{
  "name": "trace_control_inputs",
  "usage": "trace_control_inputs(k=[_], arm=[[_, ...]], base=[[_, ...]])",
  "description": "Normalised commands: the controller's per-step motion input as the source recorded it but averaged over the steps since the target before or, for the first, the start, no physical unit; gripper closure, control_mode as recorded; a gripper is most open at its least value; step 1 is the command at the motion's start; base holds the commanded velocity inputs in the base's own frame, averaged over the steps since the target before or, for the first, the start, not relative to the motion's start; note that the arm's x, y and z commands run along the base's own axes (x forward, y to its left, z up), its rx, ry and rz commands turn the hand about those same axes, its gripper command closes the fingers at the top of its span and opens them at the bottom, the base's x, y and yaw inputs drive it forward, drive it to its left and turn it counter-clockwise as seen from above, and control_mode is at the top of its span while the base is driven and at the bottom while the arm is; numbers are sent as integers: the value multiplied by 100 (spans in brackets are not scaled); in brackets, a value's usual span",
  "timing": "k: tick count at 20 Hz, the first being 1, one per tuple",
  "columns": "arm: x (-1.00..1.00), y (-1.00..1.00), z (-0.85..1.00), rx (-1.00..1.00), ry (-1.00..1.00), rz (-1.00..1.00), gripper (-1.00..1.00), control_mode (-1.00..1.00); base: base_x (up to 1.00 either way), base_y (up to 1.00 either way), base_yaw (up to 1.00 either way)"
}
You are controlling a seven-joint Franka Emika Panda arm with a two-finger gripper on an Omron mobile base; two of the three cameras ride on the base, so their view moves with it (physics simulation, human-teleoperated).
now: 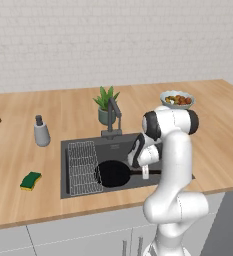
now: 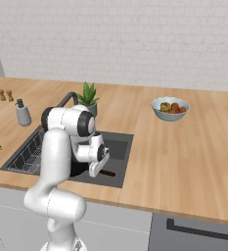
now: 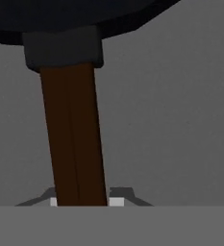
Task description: Pick the pan and sponge and place them into the sink. Then turn on the water.
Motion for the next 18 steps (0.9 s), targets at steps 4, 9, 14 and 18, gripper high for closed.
trace_control_inputs(k=[4, 9, 14, 18], arm=[[0, 0, -14, 0, 0, 0, -100, -100], [-1, 3, 2, -1, 0, 0, -100, -100], [-2, 0, 41, -1, 0, 0, -100, -100], [-14, 0, 68, 0, 0, 0, -100, -100]], base=[[0, 0, 0], [0, 0, 0], [0, 0, 0], [0, 0, 0]])
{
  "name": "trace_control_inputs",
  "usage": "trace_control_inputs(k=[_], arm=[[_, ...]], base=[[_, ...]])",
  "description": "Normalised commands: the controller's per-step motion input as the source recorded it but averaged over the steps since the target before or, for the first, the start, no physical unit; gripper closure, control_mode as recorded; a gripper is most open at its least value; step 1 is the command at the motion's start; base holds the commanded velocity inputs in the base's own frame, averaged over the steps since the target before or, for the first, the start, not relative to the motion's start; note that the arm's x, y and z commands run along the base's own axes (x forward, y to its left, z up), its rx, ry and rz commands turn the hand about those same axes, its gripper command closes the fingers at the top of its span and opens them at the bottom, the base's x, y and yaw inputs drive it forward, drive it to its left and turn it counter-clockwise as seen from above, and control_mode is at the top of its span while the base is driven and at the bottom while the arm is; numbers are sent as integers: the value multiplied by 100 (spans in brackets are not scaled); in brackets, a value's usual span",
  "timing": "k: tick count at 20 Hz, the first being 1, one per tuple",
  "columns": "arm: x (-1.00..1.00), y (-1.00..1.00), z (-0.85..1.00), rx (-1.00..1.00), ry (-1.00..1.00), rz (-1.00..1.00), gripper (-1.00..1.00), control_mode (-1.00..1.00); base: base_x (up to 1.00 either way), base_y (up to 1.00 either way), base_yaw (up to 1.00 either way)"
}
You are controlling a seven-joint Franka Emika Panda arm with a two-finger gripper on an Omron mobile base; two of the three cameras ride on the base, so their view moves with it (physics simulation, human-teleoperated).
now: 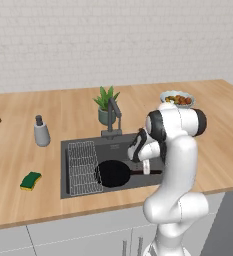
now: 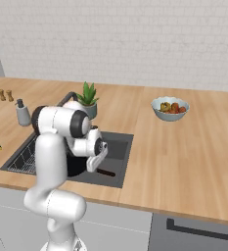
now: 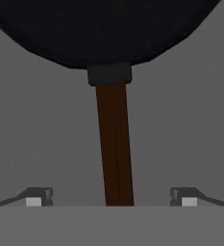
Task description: Pick the pan and sponge and place them into the sink. Then turn on the water.
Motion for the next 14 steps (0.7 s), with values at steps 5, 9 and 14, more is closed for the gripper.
trace_control_inputs(k=[5, 9, 14], arm=[[-16, 0, 85, 0, 0, 0, -100, -100], [-21, 0, 83, 0, 0, 0, -100, -100], [-21, 0, 78, 0, 0, 0, -100, -100]], base=[[0, 0, 0], [0, 0, 0], [0, 0, 0]])
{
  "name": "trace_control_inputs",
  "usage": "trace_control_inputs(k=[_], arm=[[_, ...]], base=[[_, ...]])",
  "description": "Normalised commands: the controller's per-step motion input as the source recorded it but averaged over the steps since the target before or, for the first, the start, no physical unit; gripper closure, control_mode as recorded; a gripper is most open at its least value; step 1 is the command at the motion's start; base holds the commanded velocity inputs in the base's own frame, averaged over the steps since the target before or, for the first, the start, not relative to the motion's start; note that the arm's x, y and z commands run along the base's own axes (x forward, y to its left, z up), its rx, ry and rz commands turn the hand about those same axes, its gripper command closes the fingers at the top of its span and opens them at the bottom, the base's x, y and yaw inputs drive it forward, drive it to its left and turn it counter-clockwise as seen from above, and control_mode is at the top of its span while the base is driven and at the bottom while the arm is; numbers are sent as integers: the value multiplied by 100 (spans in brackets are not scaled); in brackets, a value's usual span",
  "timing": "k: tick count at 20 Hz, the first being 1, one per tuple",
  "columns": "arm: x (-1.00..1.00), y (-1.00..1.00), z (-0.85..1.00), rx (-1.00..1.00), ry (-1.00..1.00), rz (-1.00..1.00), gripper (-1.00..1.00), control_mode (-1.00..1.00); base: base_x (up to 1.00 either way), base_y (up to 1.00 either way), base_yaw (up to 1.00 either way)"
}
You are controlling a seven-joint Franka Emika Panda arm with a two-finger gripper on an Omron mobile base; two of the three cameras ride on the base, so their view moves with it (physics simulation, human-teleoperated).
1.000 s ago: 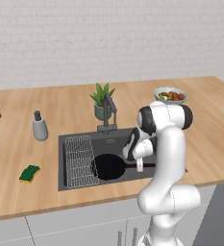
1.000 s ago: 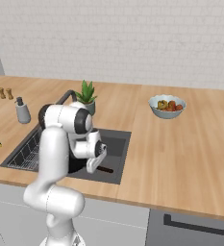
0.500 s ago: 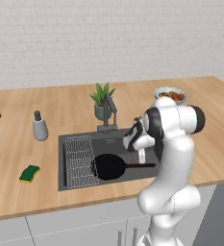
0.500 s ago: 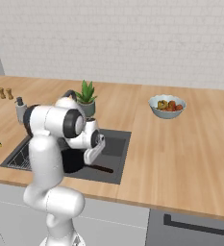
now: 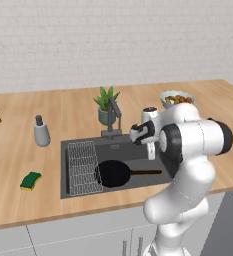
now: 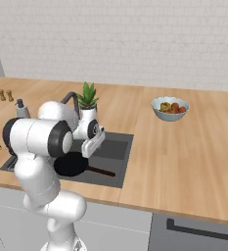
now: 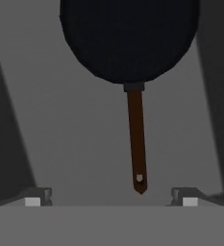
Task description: Pick the pan and sponge and place them into the sink. Then turn on the water.
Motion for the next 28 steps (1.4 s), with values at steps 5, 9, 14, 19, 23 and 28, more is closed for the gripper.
trace_control_inputs(k=[5, 9, 14, 19, 23, 28], arm=[[-27, -4, 72, 1, 0, 0, -100, -100], [-31, -5, 65, 0, 0, -1, -100, -100], [-47, -1, 45, 0, 0, -2, -100, -100], [-55, -5, 21, 0, -8, -2, -100, -100], [-6, 0, 0, 0, -1, 0, -100, -100], [-19, 0, 0, 1, -10, -6, -100, -100]], base=[[0, 0, 0], [0, 0, 0], [0, 0, 0], [0, 0, 0], [0, 0, 0], [0, 0, 0]])
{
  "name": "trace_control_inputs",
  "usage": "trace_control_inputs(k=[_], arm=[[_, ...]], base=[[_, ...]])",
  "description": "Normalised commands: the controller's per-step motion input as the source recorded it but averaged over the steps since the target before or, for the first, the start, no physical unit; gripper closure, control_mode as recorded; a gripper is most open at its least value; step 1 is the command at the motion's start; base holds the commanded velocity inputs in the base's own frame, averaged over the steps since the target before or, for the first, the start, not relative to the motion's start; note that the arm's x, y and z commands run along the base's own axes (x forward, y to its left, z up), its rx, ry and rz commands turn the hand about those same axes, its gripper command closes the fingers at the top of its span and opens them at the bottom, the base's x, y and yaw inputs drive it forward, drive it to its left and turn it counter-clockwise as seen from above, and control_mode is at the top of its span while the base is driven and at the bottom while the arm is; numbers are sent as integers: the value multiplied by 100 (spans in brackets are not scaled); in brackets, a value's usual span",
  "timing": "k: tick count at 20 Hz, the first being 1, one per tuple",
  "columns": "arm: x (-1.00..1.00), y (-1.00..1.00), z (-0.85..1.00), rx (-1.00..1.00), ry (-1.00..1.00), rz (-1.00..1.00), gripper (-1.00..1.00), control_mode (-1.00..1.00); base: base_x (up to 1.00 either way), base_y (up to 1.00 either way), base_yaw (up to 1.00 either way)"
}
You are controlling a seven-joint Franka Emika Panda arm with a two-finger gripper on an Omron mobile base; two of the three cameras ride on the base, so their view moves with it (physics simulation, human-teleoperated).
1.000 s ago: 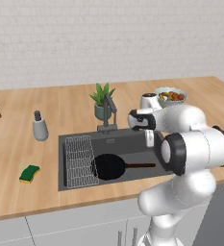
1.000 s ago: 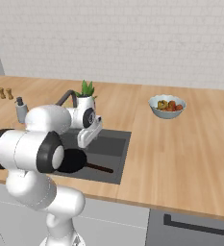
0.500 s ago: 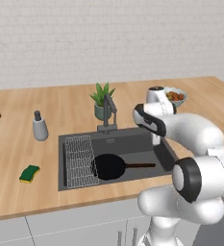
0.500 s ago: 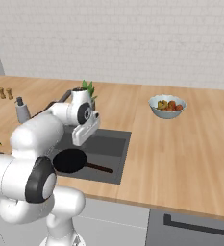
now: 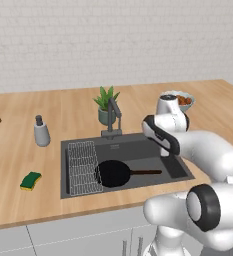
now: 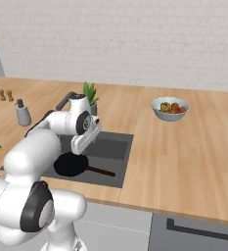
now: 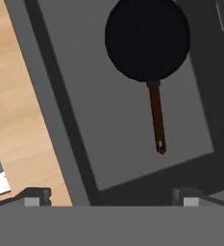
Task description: Pick the pan and sponge and place them into the sink. Then turn on the water.
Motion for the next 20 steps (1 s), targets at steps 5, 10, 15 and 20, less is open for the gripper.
trace_control_inputs(k=[5, 10, 15, 20], arm=[[-9, -5, 13, 7, -1, -29, -100, -100], [0, -1, 31, 7, 9, -40, -100, -100], [3, 0, 19, 0, 17, -45, -100, -100], [0, -10, 12, 1, 9, -44, -100, -100]], base=[[0, 0, 0], [0, 0, 0], [0, 0, 0], [0, 0, 0]])
